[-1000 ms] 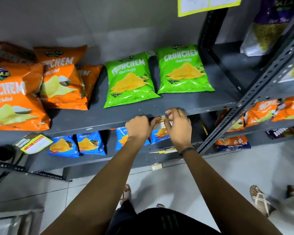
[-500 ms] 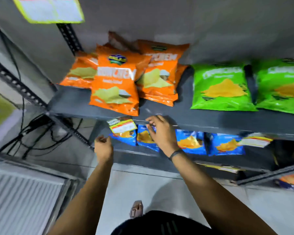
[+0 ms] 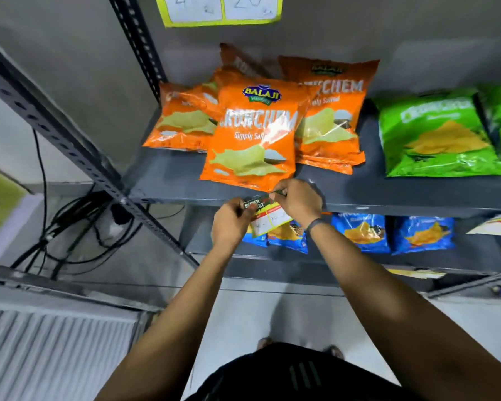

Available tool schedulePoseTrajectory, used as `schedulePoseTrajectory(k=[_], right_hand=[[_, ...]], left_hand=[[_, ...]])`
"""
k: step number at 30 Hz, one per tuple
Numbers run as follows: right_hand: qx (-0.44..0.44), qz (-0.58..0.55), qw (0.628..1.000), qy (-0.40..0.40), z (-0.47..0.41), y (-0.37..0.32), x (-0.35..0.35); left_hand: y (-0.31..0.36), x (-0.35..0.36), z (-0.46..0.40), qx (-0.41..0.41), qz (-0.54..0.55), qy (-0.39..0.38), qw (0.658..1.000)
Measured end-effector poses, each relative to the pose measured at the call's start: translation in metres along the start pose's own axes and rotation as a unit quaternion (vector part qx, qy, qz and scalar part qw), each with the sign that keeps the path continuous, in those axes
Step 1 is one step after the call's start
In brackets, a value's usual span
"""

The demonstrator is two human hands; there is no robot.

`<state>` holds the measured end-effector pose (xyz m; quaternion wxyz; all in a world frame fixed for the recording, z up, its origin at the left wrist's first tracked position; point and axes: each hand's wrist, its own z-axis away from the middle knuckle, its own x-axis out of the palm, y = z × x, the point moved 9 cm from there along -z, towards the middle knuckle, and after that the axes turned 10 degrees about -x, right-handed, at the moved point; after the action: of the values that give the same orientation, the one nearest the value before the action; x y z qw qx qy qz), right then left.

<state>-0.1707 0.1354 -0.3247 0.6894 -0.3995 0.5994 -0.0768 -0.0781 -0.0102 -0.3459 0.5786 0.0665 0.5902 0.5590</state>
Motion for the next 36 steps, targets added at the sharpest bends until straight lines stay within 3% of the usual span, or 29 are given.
schedulePoseTrajectory(k=[6, 9, 14, 19, 23, 27, 32, 36], right_hand=[[-0.034, 0.004, 0.999, -0.002, 0.019, -0.005, -0.003], [-0.091, 0.094, 0.991, -0.002, 0.037, -0.008, 0.002], [-0.126, 0.217, 0.968, 0.003, 0.042, -0.012, 0.011], [-0.083, 0.336, 0.938, -0.014, 0.035, -0.015, 0.011], [-0.079, 0.373, 0.925, 0.002, 0.032, -0.017, 0.011], [-0.092, 0.376, 0.922, 0.011, 0.032, -0.019, 0.007], [-0.113, 0.262, 0.958, 0.028, 0.030, -0.021, -0.003], [-0.098, 0.248, 0.963, 0.027, 0.027, -0.019, -0.004]], left_hand=[[0.020, -0.023, 0.002, 0.134, -0.151, 0.030, 0.979], [0.019, -0.015, 0.004, 0.202, -0.286, 0.027, 0.936], [0.015, 0.000, -0.003, 0.216, -0.439, 0.040, 0.871], [0.020, 0.009, -0.010, 0.230, -0.474, 0.049, 0.849], [0.020, 0.011, -0.016, 0.218, -0.476, 0.048, 0.851], [0.020, 0.008, -0.013, 0.229, -0.465, 0.057, 0.853], [0.035, -0.005, -0.006, 0.246, -0.441, 0.088, 0.858], [0.046, -0.009, -0.004, 0.238, -0.432, 0.096, 0.865]])
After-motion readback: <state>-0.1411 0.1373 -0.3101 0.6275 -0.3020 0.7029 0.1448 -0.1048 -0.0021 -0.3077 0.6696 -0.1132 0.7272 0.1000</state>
